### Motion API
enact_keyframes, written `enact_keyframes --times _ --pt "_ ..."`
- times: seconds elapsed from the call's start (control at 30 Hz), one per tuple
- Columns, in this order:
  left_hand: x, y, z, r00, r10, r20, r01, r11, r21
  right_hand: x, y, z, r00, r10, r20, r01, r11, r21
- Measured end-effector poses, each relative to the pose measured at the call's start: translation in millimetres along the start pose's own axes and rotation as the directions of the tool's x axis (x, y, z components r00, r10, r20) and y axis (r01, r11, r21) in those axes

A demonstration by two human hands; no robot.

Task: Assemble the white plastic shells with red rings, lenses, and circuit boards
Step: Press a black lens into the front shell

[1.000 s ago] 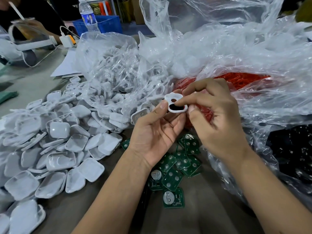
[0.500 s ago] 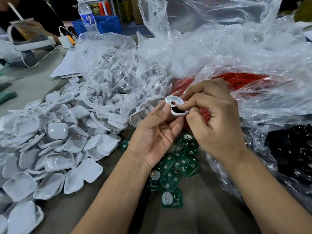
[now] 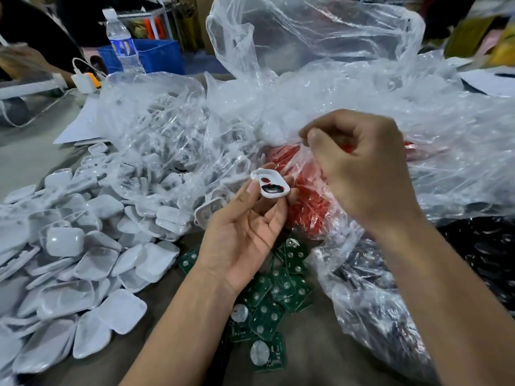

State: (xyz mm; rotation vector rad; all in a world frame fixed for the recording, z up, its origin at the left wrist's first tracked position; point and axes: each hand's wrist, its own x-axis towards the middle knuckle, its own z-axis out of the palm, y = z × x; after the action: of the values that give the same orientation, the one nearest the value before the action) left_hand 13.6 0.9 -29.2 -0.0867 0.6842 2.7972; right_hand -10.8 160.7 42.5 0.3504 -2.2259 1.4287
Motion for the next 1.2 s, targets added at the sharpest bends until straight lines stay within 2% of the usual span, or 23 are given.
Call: enact_keyframes --times 0.07,0.13,0.2,0.27,0.33,0.53,0.6,0.67,0.73,0.8,0.87,1.0,1.1,1.17,1.2 --pt "1.6 -1.0 0.0 1.0 -0.01 -0.004 0.01 1.0 -0.017 38.2 -0.4 -14.5 1.0 0.031 -0.005 -0.031 0.978 -0.206" --pt "2.0 -1.0 0.6 1.0 -0.011 -0.008 0.011 0.999 -0.039 84.9 14.1 -28.8 0.996 0.073 -0.055 -0.09 0.889 -0.449" --pt "1.6 -0.6 1.5 1.0 -0.009 0.007 0.009 0.999 -0.039 130.1 39.4 -41.7 0.98 0.149 -0.13 -0.198 0.733 -0.651" --pt "0.2 0.2 2.6 1.0 -0.01 0.023 0.01 1.0 -0.018 161.7 66.3 -49.6 0.967 0.215 -0.137 -0.234 0.538 -0.81" --pt "0.2 0.5 3.1 1.0 -0.013 0.023 0.013 1.0 -0.008 182.7 92.6 -53.2 0.955 0.289 -0.065 -0.184 0.404 -0.896" --pt "4.3 -0.6 -1.5 0.999 0.005 0.032 -0.008 0.996 0.092 201.2 154.3 -49.7 0.86 0.496 0.123 0.005 0.233 -0.973" --pt "5.5 -1.1 -2.4 0.999 0.008 0.043 -0.013 0.991 0.132 205.5 165.2 -44.2 0.83 0.53 0.174 0.063 0.221 -0.973" --pt "5.8 -1.2 -2.2 0.999 0.012 0.042 -0.019 0.986 0.168 216.0 178.7 -38.1 0.82 0.542 0.185 0.042 0.266 -0.963" --pt "6.5 -1.5 -1.2 0.999 0.014 0.03 -0.019 0.983 0.183 222.3 189.4 -35.0 0.848 0.508 0.148 -0.015 0.301 -0.953" --pt "6.9 -1.5 -0.1 1.0 0.012 0.019 -0.016 0.983 0.184 223.0 194.6 -34.4 0.91 0.409 0.066 -0.078 0.327 -0.942" --pt "6.8 -1.6 0.7 1.0 0.01 0.019 -0.013 0.985 0.174 221.4 196.6 -33.7 0.941 0.339 -0.025 -0.14 0.318 -0.938" --pt "6.7 -0.9 1.0 1.0 -0.004 0.029 0.0 0.991 0.134 216.9 188.9 -34.1 0.934 0.316 -0.165 -0.253 0.262 -0.931" --pt "6.5 -0.5 0.8 0.999 -0.015 0.028 0.012 0.996 0.083 207.1 178.0 -36.1 0.923 0.304 -0.237 -0.321 0.262 -0.91" --pt "5.9 -0.3 0.8 0.999 -0.022 0.024 0.02 0.998 0.06 197.8 160.0 -38.6 0.923 0.227 -0.31 -0.373 0.336 -0.865" --pt "5.3 0.5 1.1 0.999 -0.025 0.023 0.024 0.999 0.047 193.4 147.5 -39.7 0.915 0.176 -0.362 -0.402 0.431 -0.808"
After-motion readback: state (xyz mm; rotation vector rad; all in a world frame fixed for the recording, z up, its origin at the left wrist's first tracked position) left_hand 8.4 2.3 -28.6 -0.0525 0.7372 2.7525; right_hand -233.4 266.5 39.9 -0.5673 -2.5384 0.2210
